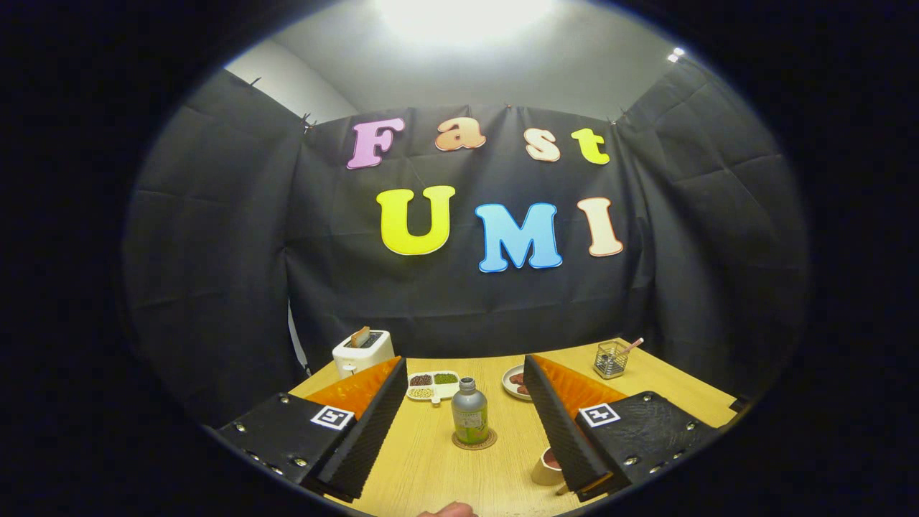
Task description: Take the bottle from table, then pour the juice into the cup, finally place the bottle on the coaster
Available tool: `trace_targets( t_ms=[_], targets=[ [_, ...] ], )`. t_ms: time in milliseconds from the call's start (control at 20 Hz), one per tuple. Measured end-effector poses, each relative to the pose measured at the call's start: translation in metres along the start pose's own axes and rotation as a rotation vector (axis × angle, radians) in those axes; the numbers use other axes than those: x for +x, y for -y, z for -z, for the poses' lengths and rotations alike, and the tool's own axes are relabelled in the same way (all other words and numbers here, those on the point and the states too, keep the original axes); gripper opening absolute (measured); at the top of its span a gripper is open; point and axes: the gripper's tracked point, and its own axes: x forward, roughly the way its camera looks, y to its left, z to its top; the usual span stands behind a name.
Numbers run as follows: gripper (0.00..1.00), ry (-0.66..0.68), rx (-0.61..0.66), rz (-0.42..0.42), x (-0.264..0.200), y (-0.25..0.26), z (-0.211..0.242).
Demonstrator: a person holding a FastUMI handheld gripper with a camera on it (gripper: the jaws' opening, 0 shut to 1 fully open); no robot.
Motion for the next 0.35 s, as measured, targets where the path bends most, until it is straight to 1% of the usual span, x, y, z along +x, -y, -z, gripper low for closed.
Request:
trace_targets(
  t_ms=[100, 350],
  targets=[
    [0.98, 0.008, -0.005, 0.004, -0.005, 0.001, -0.003],
    [0.98, 0.023, 0.002, -0.02, -0.004, -0.011, -0.011]
  ],
)
